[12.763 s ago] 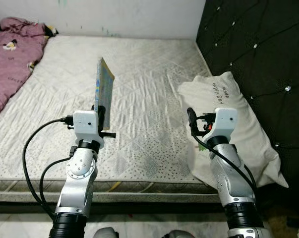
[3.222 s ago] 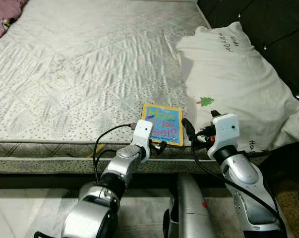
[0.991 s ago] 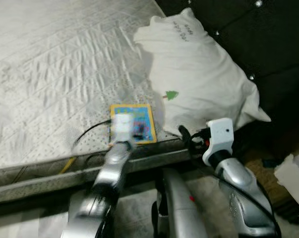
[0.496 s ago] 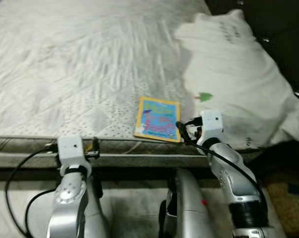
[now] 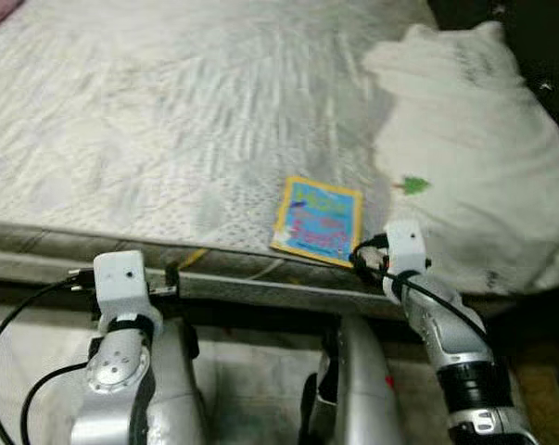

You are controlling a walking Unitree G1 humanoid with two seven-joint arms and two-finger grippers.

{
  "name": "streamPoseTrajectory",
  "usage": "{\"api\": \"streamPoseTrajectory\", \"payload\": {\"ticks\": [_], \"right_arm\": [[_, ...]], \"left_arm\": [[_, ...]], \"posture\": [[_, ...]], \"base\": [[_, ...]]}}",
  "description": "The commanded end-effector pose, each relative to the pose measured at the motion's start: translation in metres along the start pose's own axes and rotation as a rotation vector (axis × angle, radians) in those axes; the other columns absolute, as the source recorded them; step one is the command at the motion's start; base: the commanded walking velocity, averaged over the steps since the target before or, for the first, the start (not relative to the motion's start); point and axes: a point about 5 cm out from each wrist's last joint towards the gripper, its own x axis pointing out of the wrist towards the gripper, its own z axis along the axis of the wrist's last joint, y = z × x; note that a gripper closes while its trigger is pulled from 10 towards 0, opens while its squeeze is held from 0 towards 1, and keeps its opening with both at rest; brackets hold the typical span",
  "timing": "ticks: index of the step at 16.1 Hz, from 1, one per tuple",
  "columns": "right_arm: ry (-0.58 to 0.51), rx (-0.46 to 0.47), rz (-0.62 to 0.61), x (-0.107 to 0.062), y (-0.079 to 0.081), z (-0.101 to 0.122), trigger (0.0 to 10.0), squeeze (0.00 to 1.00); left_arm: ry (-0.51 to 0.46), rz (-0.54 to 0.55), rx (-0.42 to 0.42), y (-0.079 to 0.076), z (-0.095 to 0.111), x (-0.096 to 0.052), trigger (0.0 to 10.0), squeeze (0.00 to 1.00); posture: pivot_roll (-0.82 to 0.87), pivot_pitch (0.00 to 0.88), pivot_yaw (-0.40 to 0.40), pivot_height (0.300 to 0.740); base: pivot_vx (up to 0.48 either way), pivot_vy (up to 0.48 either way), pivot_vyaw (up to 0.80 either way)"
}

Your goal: Clean up the room

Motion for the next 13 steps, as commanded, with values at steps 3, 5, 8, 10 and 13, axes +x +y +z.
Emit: {"api": "streamPoseTrajectory", "payload": {"ticks": [3, 5, 8, 10, 13], "right_arm": [[0.121, -0.031, 0.024, -0.013, -0.011, -0.026, 10.0, 0.00], [0.139, -0.030, 0.095, -0.022, -0.007, -0.029, 10.0, 0.00], [0.166, -0.067, 0.206, -0.035, 0.000, -0.035, 10.0, 0.00], [0.128, -0.094, 0.212, -0.033, 0.003, -0.029, 10.0, 0.00], [0.118, -0.060, 0.213, -0.031, 0.010, -0.024, 10.0, 0.00]], "left_arm": [[0.001, -0.004, 0.000, -0.002, 0.005, -0.002, 10.0, 0.00], [0.002, -0.012, -0.007, -0.004, 0.006, -0.003, 10.0, 0.00], [0.014, -0.019, -0.001, -0.004, 0.006, -0.004, 10.0, 0.00], [0.017, -0.024, 0.005, -0.004, 0.005, -0.004, 10.0, 0.00], [0.019, -0.028, 0.008, -0.004, 0.006, -0.004, 10.0, 0.00]], "posture": [[0.08, 0.153, -0.100, 0.542], [0.08, 0.153, -0.099, 0.542], [0.08, 0.155, -0.095, 0.542], [0.08, 0.154, -0.092, 0.542], [0.09, 0.153, -0.090, 0.542]], "base": [[0.000, 0.000, 0.00], [0.000, 0.000, 0.00], [0.000, 0.000, 0.00], [0.000, 0.000, 0.36], [0.000, 0.000, 0.62]]}}
